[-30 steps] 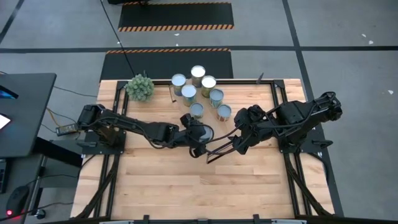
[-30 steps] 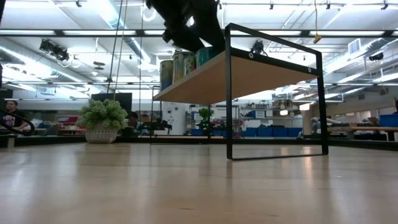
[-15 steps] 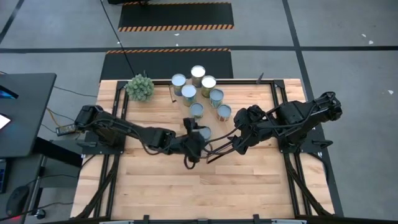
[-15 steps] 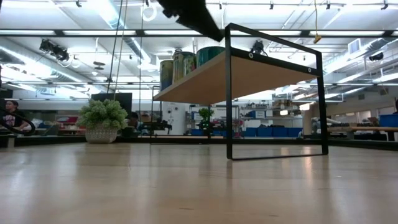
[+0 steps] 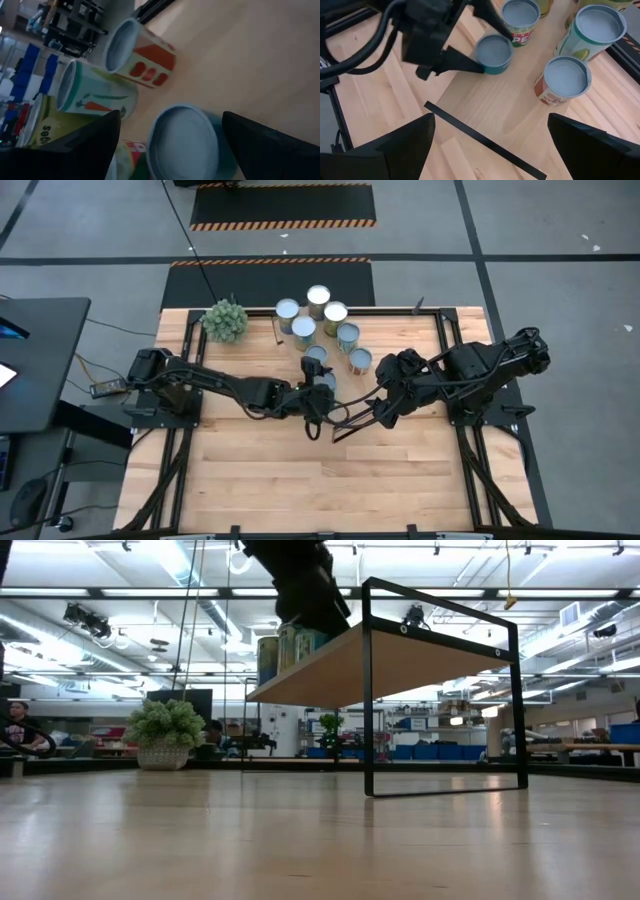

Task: Pick and place cans onto a shelf
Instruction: Return to Home Position

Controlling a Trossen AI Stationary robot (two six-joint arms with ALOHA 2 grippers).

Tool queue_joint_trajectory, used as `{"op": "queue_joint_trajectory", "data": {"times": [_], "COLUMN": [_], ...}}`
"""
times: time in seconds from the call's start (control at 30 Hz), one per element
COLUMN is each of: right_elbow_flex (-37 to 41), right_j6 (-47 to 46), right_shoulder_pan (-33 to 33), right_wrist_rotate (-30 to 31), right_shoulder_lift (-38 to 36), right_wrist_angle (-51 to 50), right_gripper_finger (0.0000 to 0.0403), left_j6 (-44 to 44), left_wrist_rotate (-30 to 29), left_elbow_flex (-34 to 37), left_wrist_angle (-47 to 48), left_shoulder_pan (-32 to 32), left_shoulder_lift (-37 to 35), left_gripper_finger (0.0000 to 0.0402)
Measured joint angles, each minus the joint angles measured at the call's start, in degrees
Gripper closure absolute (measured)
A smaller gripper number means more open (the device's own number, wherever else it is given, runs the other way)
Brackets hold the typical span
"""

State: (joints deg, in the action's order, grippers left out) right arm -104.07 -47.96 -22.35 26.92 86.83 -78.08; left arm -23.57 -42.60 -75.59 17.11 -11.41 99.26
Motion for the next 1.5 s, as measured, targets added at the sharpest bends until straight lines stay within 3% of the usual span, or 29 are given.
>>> {"op": "queue_joint_trajectory", "data": {"times": [0.23, 0.53, 0.73, 0.9, 1.33, 1.5], "right_elbow_flex": [0.0, 0.9, 5.2, 9.5, 25.0, 31.3], "right_j6": [0.1, 0.1, -3.7, -7.4, -5.6, -4.8], "right_shoulder_pan": [0.0, -1.1, -2.3, -3.0, -3.0, -3.0], "right_wrist_rotate": [0.1, 2.7, 5.9, 9.0, 13.5, 16.1], "right_shoulder_lift": [0.0, 0.0, -2.7, -8.1, -24.1, -30.3], "right_wrist_angle": [0.0, 0.3, 0.4, 1.8, 17.5, 23.3], "right_gripper_finger": [0.0008, 0.0008, 0.0012, 0.002, 0.0046, 0.0055], "left_j6": [0.9, 11.4, 17.7, 23.0, 32.4, 35.4], "left_wrist_rotate": [0.7, 5.0, 4.3, 0.0, -0.8, 2.2], "left_elbow_flex": [0.0, 0.0, 0.0, 0.5, 16.9, 22.6], "left_wrist_angle": [-3.0, -3.9, 6.6, 16.0, 14.1, 12.4], "left_shoulder_pan": [1.1, 0.2, -0.1, -2.0, -6.8, -6.3], "left_shoulder_lift": [0.1, -5.7, -11.1, -14.9, -32.3, -41.2], "left_gripper_finger": [0.005, 0.0086, 0.0123, 0.0157, 0.0245, 0.0272]}}
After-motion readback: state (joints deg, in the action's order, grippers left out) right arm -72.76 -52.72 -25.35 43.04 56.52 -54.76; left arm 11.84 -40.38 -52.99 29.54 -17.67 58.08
